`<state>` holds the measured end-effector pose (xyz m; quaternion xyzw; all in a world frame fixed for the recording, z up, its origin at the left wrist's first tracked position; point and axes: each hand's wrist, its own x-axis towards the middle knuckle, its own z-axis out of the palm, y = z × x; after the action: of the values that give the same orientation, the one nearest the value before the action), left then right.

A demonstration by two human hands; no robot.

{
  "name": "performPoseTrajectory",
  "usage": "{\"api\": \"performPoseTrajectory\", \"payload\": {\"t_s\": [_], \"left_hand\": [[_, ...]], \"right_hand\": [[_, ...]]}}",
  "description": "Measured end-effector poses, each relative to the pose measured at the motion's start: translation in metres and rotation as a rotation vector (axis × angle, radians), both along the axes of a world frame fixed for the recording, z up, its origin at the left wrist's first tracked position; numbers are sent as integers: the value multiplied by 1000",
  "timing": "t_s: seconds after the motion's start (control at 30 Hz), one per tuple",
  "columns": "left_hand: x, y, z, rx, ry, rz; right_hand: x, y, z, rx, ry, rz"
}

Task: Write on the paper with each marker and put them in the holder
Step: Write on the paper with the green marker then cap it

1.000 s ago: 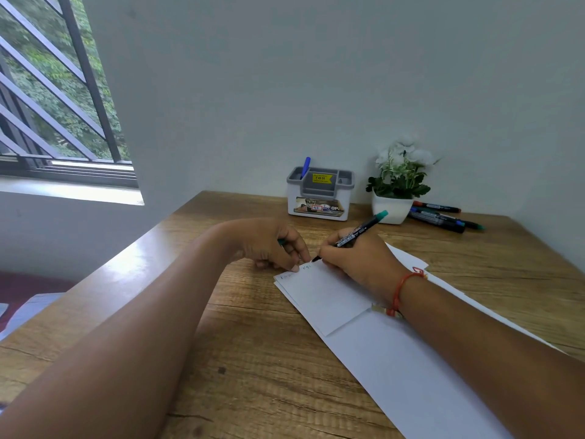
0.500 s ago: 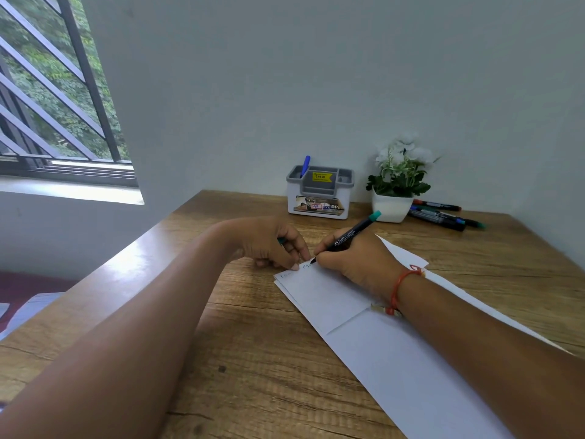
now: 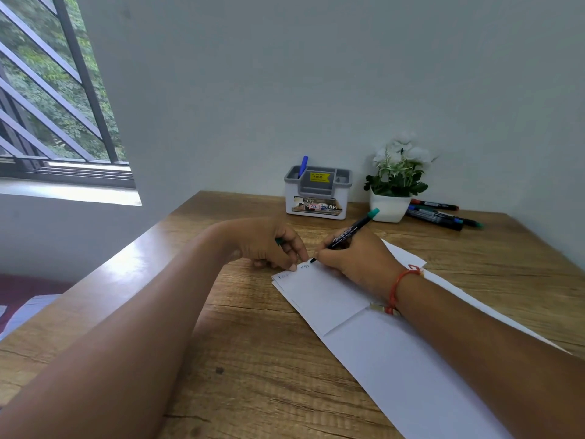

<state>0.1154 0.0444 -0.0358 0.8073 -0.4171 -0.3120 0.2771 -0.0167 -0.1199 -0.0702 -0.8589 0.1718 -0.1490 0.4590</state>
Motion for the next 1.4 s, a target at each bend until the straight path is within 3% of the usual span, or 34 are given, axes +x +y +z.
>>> {"api": "performPoseTrajectory", "payload": {"t_s": [0.73, 1.23, 1.4], "left_hand": [[-2, 0, 1, 9, 6, 18], [-5, 1, 2, 1, 16, 18], [-4, 1, 2, 1, 18, 19]], "right_hand": [[-2, 3, 4, 8, 16, -32], [-2, 4, 5, -110, 25, -66], [-3, 1, 3, -48, 26, -49]]}}
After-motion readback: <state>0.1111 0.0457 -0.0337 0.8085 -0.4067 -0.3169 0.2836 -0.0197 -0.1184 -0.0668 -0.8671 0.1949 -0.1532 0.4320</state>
